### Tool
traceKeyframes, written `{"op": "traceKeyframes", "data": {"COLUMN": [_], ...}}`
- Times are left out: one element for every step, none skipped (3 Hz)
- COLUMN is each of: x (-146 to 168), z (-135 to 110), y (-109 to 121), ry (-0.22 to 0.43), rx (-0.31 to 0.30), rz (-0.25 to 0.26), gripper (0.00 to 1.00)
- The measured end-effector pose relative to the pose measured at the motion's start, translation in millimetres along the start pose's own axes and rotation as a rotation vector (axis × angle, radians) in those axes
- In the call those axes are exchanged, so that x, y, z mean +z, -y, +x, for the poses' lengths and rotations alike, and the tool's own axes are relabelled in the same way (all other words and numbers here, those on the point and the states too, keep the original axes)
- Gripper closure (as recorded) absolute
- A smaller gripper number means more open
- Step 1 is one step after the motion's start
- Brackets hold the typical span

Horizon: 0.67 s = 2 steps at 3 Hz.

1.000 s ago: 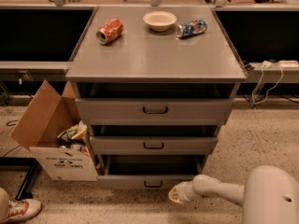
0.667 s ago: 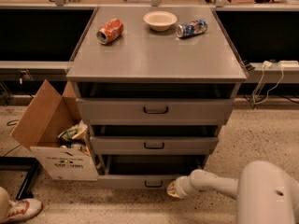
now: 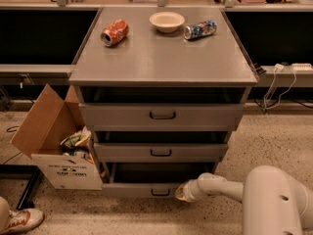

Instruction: Close bottom drawer

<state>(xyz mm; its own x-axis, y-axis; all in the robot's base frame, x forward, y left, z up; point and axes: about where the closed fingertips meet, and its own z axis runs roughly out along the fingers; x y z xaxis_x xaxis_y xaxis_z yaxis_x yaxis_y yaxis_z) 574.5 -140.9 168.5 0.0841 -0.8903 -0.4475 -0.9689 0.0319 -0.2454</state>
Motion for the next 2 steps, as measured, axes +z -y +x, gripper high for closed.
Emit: {"op": "traceKeyframes", "data": {"x": [-5.1,-7.9], "z": [7.1,12.0], "y": [11.1,19.4], "ry": [-0.003,-0.005], "rx": [0.021,0.038], "rz": [0.027,0.042], "gripper": [1.00,1.00]}}
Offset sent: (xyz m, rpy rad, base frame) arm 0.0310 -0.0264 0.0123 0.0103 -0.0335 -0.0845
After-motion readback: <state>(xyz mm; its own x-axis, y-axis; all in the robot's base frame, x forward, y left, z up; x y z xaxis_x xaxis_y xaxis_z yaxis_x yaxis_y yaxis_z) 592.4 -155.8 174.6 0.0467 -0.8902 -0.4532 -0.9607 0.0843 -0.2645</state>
